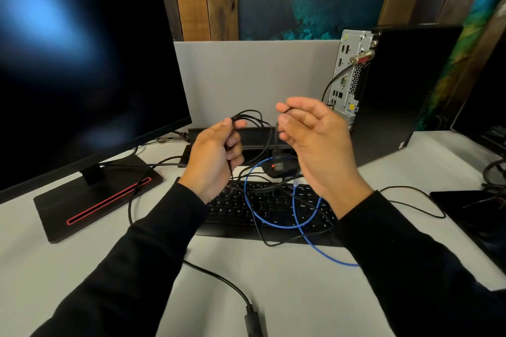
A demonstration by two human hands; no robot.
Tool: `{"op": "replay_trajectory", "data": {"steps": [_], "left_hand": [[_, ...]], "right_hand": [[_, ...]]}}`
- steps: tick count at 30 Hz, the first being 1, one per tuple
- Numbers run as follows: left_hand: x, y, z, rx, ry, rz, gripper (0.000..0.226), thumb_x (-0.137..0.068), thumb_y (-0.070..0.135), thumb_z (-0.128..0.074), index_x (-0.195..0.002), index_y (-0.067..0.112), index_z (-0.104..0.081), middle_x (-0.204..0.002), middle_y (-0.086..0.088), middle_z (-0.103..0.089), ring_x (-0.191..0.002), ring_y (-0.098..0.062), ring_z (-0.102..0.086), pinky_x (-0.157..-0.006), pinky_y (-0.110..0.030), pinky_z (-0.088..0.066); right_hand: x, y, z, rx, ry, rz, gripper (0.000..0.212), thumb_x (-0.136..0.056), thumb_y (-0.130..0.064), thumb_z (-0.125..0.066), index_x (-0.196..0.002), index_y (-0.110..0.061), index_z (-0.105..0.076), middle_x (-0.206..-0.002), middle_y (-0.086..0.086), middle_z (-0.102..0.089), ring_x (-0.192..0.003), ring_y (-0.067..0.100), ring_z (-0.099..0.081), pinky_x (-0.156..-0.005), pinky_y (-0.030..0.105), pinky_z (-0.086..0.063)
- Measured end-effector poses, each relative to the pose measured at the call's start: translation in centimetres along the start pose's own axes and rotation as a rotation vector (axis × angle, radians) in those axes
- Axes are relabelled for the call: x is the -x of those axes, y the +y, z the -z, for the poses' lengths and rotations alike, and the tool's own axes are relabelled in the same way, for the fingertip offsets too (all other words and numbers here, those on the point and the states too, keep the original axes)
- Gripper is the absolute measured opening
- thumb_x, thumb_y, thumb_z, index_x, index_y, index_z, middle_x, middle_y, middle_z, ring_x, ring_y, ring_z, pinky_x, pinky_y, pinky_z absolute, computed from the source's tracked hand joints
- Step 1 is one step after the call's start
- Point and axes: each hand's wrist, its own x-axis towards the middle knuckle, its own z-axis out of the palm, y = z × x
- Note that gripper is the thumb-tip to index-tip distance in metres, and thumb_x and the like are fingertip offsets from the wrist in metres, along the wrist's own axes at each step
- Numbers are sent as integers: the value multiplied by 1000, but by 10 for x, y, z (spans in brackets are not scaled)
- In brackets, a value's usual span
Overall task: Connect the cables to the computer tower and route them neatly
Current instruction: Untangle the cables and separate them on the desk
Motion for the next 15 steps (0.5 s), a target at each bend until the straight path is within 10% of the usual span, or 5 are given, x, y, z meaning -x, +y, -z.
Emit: {"op": "replay_trajectory", "data": {"steps": [9,15], "left_hand": [[9,-3,-16,79,-20,8,34,-110,26,-40,-116,3,-65,-61,5,-30,-51,-9,-25,-49,-24,-31],[10,0,-17,241,61,50,36,-110,29,-40,-115,5,-66,-60,5,-23,-49,-8,-20,-46,-23,-25]], "right_hand": [[-4,19,-5,469,93,354,15,-89,-1,-75,-93,-15,-70,-86,-5,-73,-79,4,-71,-75,17,-57],[10,54,3,836,-67,428,14,-98,-7,-59,-102,-18,-64,-94,-9,-63,-88,14,-61,-78,37,-53]]}}
